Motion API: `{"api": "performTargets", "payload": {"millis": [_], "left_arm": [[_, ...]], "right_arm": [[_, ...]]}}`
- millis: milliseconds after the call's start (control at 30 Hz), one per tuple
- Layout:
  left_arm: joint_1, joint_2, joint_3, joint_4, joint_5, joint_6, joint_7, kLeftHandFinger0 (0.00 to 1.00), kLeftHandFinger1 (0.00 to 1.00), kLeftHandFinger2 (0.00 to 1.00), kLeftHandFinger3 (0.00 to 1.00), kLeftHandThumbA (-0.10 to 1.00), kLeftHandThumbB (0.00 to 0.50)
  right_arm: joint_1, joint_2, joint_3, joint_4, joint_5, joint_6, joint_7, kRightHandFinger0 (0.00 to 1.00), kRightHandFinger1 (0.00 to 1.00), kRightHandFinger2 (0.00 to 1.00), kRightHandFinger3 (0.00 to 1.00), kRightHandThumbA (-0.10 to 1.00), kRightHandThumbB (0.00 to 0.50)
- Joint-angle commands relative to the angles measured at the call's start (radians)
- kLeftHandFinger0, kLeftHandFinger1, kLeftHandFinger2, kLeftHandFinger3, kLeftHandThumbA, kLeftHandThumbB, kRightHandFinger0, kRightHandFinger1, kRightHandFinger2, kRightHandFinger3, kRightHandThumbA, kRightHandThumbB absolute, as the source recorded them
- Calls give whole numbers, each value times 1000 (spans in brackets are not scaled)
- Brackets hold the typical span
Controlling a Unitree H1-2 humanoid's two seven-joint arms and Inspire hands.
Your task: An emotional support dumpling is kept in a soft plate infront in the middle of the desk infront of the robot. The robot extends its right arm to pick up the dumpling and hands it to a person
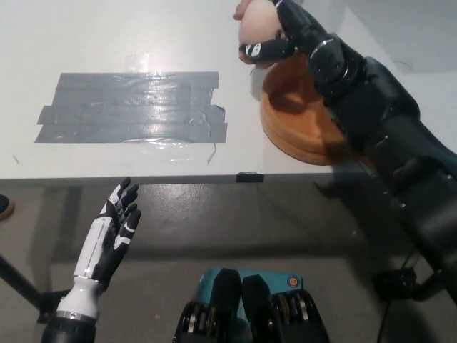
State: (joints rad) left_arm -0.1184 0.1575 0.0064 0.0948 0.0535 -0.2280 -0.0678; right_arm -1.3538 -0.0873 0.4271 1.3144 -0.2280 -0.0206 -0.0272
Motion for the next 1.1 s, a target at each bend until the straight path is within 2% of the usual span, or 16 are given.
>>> {"api": "performTargets", "payload": {"millis": [0, 200, 300, 500, 567, 600, 733, 767, 833, 867, 900, 967, 1000, 1067], "left_arm": [[-23, 17, -2, -25, 2, -23, -9, 1000, 1000, 1000, 1000, 842, 319], [-21, 15, -2, -33, 4, -17, -8, 1000, 1000, 1000, 1000, 837, 309], [-24, 14, 1, -32, -3, -6, -8, 1000, 1000, 1000, 1000, 834, 314], [-19, 16, -1, -33, 0, -9, -10, 1000, 1000, 1000, 1000, 826, 295], [-23, 15, -1, -31, -3, -9, -11, 1000, 1000, 1000, 1000, 823, 295], [-27, 14, -2, -29, -8, -10, -13, 1000, 1000, 1000, 1000, 825, 304], [-51, 19, 1, -15, -31, -6, -27, 1000, 1000, 1000, 1000, 816, 316], [-51, 21, 0, -15, -15, -6, -19, 1000, 1000, 1000, 1000, 836, 322], [-49, 20, 0, -14, -14, -2, -18, 1000, 1000, 1000, 1000, 840, 326], [-47, 19, -1, -12, -11, -7, -17, 1000, 1000, 1000, 1000, 839, 308], [-43, 18, -3, -10, -3, -19, -14, 1000, 1000, 1000, 1000, 843, 300], [-39, 18, -6, -6, 12, -28, -7, 1000, 1000, 1000, 1000, 855, 302], [-39, 17, -6, -1, 15, -30, -5, 1000, 1000, 1000, 1000, 860, 309], [-34, 13, -6, 0, 17, -28, -2, 1000, 1000, 1000, 1000, 861, 314]], "right_arm": [[-87, -27, -9, -69, -39, -32, 25, 1000, 1000, 1000, 1000, 855, 500], [-79, -48, -79, -176, -19, -57, -33, 1000, 1000, 1000, 1000, 847, 500], [-82, -59, -132, -213, -2, -98, -78, 1000, 1000, 1000, 1000, 787, 499], [-58, -107, -187, -361, -39, -123, -133, 1000, 1000, 1000, 1000, 858, 500], [-32, -125, -201, -454, -48, -97, -127, 1000, 1000, 1000, 1000, 937, 500], [17, -145, -227, -598, -38, -79, -104, 1000, 1000, 1000, 1000, 922, 474], [164, -184, -265, -974, -37, 8, -42, 1000, 1000, 1000, 1000, 991, 495], [250, -188, -277, -1155, -15, 57, -7, 1000, 1000, 1000, 1000, 957, 477], [335, -191, -287, -1301, 26, 76, 24, 1000, 1000, 1000, 1000, 914, 470], [369, -192, -286, -1349, 23, 80, 26, 1000, 1000, 1000, 1000, 930, 470], [427, -193, -285, -1429, 11, 90, 28, 1000, 1000, 1000, 1000, 936, 444], [529, -189, -282, -1560, -5, 116, 31, 1000, 1000, 1000, 1000, 934, 418], [593, -183, -279, -1633, -11, 146, 36, 1000, 1000, 1000, 1000, 905, 396], [692, -164, -277, -1711, -5, 166, 32, 1000, 1000, 1000, 1000, 832, 388]]}}
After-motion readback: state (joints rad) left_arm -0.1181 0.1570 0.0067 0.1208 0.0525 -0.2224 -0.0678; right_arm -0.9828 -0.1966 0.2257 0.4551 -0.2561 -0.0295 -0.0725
